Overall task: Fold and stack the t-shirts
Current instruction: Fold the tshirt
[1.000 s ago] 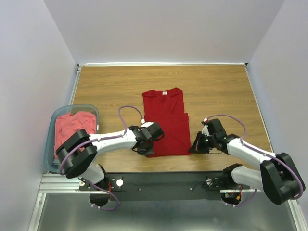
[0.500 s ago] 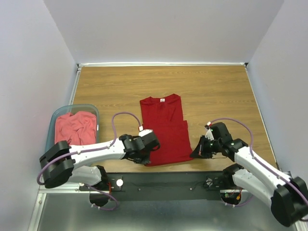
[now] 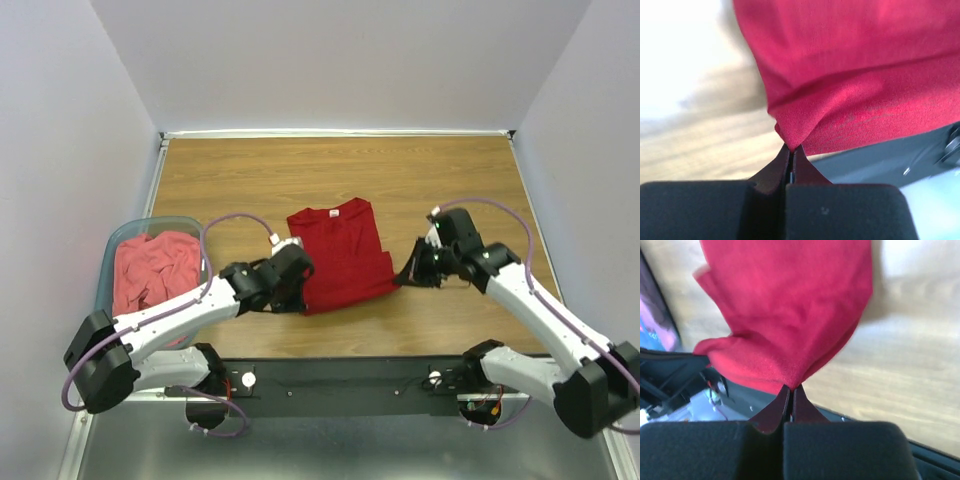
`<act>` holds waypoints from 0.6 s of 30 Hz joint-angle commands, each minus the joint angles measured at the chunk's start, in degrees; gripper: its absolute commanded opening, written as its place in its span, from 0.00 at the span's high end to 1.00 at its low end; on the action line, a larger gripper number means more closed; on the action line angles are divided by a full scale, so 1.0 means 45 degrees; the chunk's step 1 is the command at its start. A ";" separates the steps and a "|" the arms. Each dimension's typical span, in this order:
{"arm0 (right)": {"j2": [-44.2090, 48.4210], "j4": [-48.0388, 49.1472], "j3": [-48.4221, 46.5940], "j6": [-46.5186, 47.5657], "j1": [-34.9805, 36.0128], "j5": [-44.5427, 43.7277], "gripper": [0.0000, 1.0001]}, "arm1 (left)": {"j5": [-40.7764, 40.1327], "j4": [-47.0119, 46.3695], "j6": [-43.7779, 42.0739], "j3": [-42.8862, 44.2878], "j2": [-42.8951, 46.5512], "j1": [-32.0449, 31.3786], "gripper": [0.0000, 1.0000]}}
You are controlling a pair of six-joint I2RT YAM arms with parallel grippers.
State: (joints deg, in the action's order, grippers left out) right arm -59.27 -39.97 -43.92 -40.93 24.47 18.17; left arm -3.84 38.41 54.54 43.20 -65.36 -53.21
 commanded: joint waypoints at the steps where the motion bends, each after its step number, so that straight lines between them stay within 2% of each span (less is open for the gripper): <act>1: -0.1612 -0.0025 -0.2169 0.1046 -0.0008 -0.1831 1.00 | -0.0768 -0.0177 -0.2294 0.0945 0.0112 0.1295 1.00; 11: -0.5341 -0.0006 -0.6133 0.2453 -0.0631 -0.1580 1.00 | -0.0028 -0.1503 -0.4443 0.2488 -0.1176 0.3755 1.00; 18: -0.7141 -0.0006 -0.7875 0.2942 -0.1491 -0.0719 1.00 | 0.0637 -0.2247 -0.5421 0.3582 -0.2524 0.5162 1.00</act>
State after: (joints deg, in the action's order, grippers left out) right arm -88.49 -39.99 -75.13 -30.48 20.32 14.06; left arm -2.57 30.09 34.74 56.62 -74.43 -32.67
